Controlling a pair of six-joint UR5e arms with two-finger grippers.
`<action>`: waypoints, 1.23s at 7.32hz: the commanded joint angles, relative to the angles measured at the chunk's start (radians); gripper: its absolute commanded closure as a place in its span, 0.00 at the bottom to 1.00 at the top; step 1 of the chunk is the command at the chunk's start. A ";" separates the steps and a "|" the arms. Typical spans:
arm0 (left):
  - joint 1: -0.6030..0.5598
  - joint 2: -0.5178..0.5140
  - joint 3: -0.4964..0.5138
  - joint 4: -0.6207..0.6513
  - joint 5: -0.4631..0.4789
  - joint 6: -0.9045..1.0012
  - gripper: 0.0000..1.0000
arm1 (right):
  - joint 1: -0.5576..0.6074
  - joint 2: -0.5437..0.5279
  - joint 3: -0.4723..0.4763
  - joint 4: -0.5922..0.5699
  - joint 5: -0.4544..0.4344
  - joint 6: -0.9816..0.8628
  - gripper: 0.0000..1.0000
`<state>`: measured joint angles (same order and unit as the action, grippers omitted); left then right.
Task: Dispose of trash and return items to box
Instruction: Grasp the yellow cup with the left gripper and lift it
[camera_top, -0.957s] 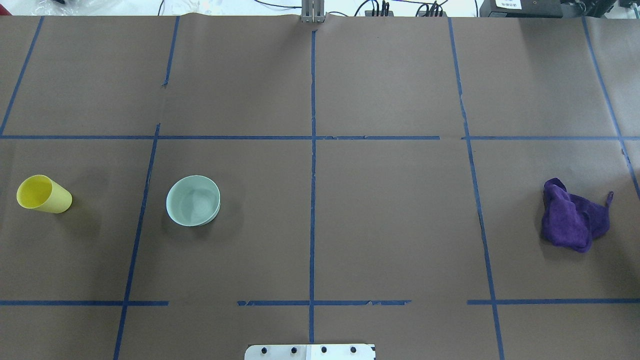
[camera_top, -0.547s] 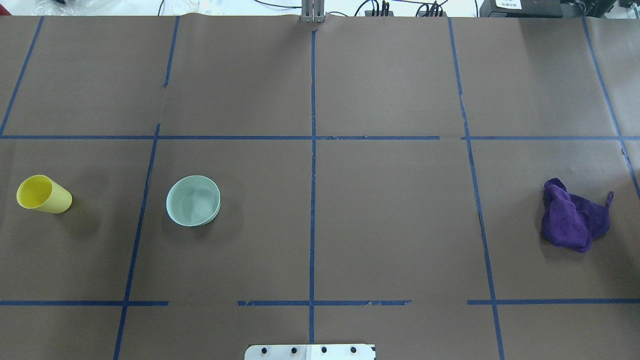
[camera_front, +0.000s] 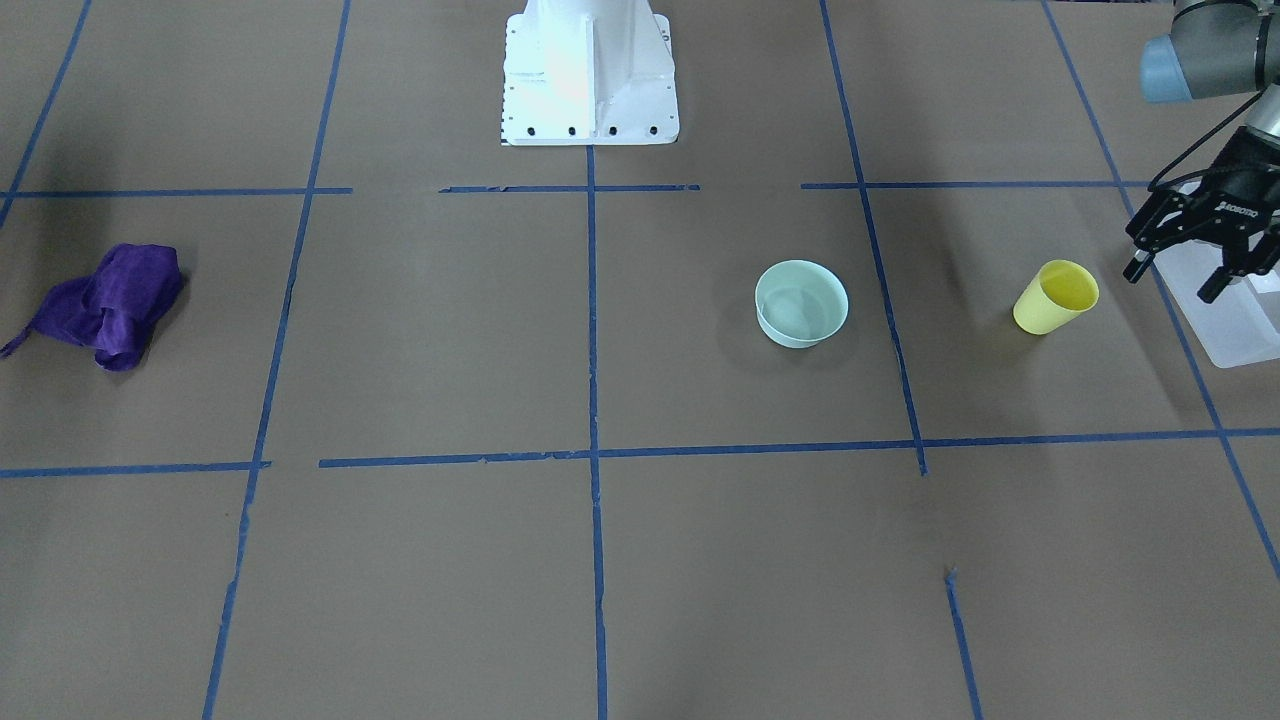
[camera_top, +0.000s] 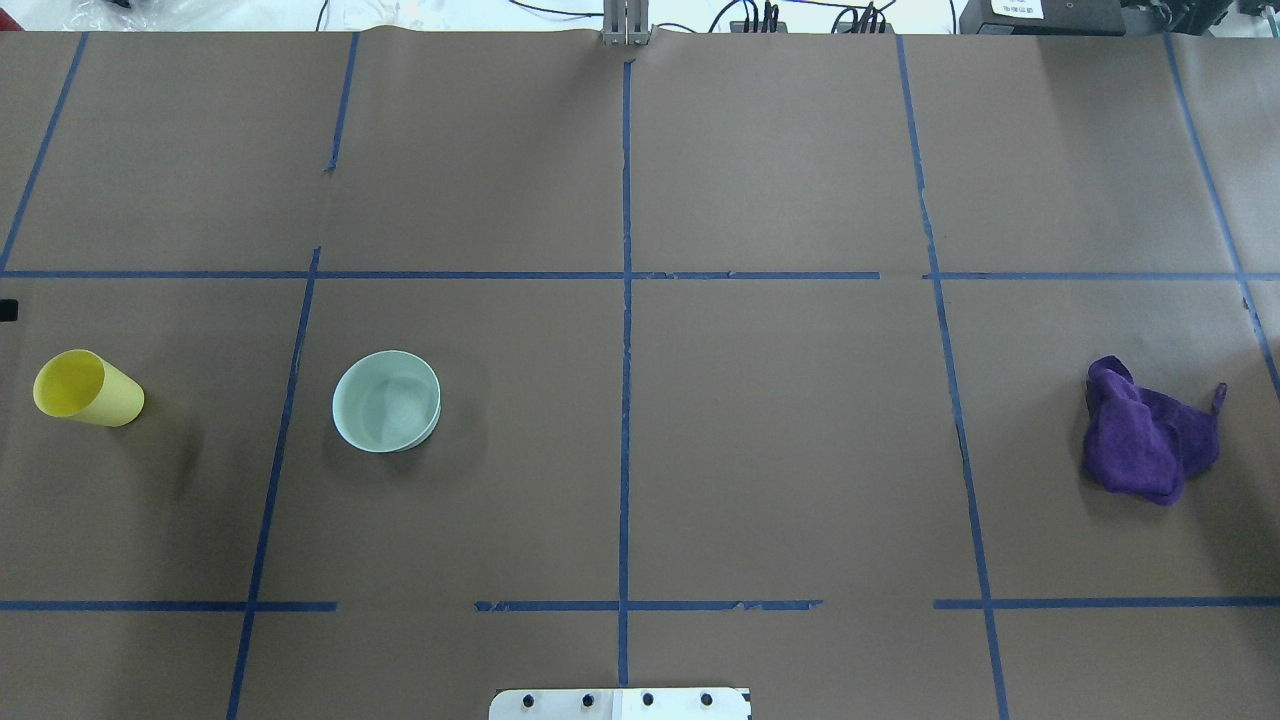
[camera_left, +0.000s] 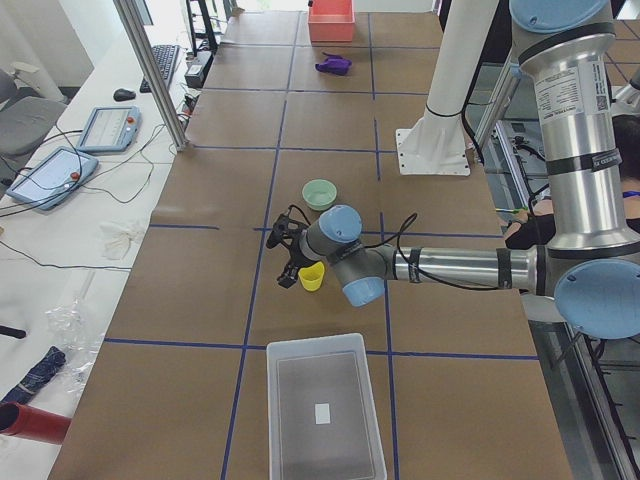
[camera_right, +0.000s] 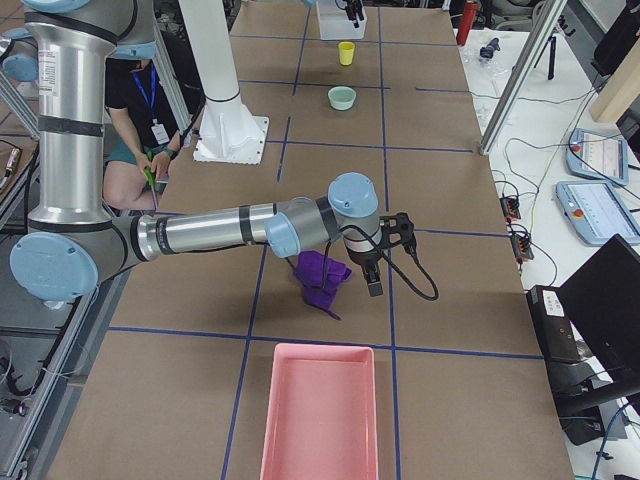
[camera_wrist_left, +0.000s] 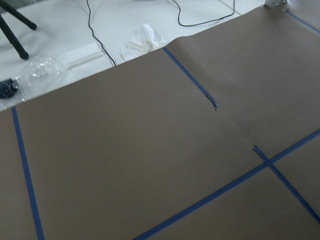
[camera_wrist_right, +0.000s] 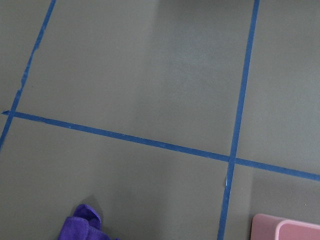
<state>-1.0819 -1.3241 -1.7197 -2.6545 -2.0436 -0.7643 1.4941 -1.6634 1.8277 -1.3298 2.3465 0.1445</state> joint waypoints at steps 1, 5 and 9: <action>0.153 0.020 0.000 -0.002 0.106 -0.232 0.38 | 0.000 -0.009 0.001 0.001 0.001 -0.002 0.00; 0.207 0.022 0.047 -0.001 0.163 -0.230 0.59 | 0.000 -0.016 -0.001 0.017 0.001 -0.002 0.00; 0.168 0.077 -0.019 0.005 -0.004 -0.015 1.00 | 0.000 -0.022 0.001 0.017 0.001 -0.003 0.00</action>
<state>-0.8925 -1.2843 -1.7031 -2.6525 -1.9381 -0.8893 1.4950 -1.6822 1.8283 -1.3131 2.3470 0.1423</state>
